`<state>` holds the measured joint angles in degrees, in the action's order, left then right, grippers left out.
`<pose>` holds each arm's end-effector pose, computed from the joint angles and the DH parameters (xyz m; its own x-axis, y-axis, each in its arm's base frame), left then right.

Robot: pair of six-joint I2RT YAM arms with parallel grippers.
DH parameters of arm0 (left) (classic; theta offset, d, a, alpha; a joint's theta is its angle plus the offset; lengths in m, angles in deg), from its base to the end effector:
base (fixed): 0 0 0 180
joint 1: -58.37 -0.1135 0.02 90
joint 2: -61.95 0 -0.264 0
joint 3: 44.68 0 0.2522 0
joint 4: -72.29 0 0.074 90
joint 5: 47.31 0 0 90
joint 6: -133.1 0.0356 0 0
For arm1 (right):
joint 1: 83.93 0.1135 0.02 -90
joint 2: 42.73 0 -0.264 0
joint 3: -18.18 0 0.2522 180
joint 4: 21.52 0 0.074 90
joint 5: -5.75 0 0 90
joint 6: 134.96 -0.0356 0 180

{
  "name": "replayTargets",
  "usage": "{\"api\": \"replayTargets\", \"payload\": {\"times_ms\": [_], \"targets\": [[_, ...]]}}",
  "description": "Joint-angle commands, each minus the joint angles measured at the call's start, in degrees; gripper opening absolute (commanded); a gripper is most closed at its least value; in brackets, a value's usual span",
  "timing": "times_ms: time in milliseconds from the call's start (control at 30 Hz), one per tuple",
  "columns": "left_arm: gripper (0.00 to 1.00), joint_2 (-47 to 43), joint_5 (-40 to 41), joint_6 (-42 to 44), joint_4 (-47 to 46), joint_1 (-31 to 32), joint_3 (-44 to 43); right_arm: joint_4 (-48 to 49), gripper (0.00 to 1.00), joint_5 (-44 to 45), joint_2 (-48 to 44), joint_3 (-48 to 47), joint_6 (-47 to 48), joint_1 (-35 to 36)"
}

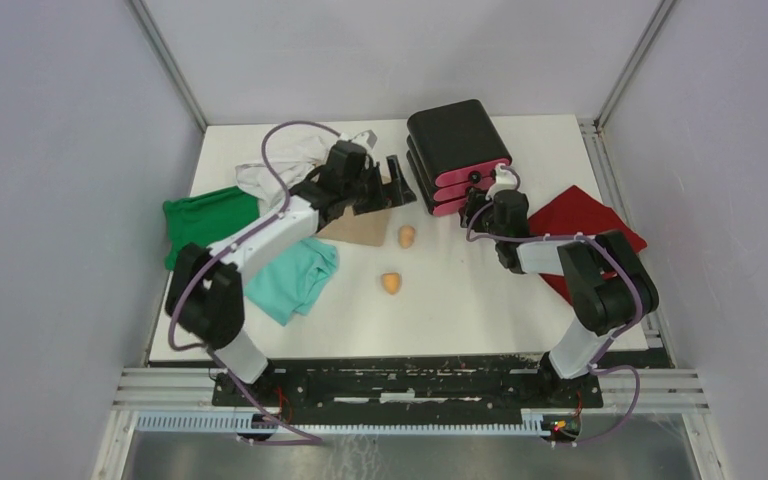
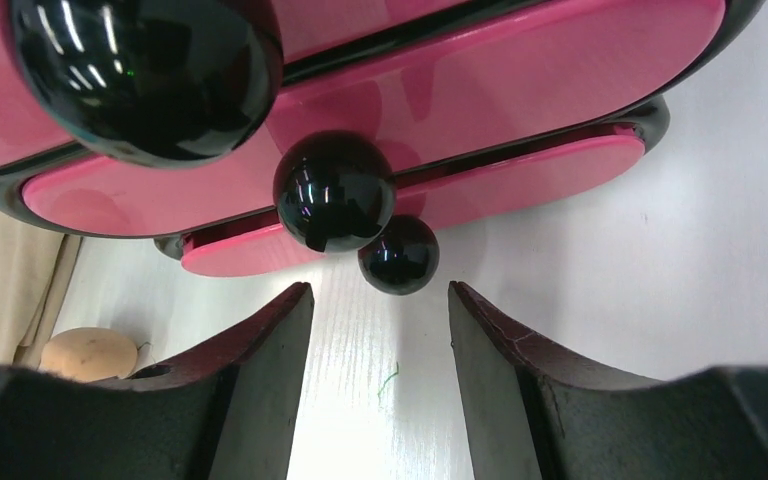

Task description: Organize the makeup

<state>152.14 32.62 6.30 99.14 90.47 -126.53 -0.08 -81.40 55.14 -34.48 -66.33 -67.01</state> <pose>0.3013 -0.1963 0.2781 -0.7768 -0.2089 -0.5940 0.2234 0.7905 -0.5702 0.3201 0.0955 0.1519 -0.4492 0.2438 -0.8596 -0.0896 0.9449 0.3148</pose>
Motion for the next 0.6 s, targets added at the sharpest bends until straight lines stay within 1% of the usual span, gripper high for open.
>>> {"api": "replayTargets", "payload": {"times_ms": [0, 67, 133, 233, 333, 433, 567], "targets": [[0.99, 12.3, 3.7, 0.9, 5.2, -0.7, -20.3, 2.5, 0.59, 0.9, -2.1, 1.1, -0.4, 0.2], [0.99, 18.6, 4.1, 1.3, 8.3, -1.2, -29.6, 3.2, 0.59, 1.4, -2.4, 1.7, -0.7, 0.2], [0.99, 24.4, 4.3, 1.5, 11.1, -1.7, -38.0, 5.8, 0.59, 2.0, -2.4, 3.2, -1.4, 0.2], [0.99, 30.8, 3.1, 1.1, 13.6, -2.2, -47.1, 10.9, 0.60, 2.1, -1.8, 5.5, -2.9, 0.2], [0.99, 34.3, 2.4, 0.8, 14.3, -2.3, -51.2, 15.8, 0.61, 2.3, -0.3, 7.2, -4.5, 0.2], [0.99, 36.5, 1.7, 0.5, 14.5, -2.2, -52.7, 14.1, 0.62, 2.2, 0.4, 5.7, -4.8, 0.2], [0.99, 37.6, 0.2, -0.2, 13.3, -2.2, -52.8, 15.1, 0.62, 1.5, 1.5, 4.6, -5.4, 0.2]]}}
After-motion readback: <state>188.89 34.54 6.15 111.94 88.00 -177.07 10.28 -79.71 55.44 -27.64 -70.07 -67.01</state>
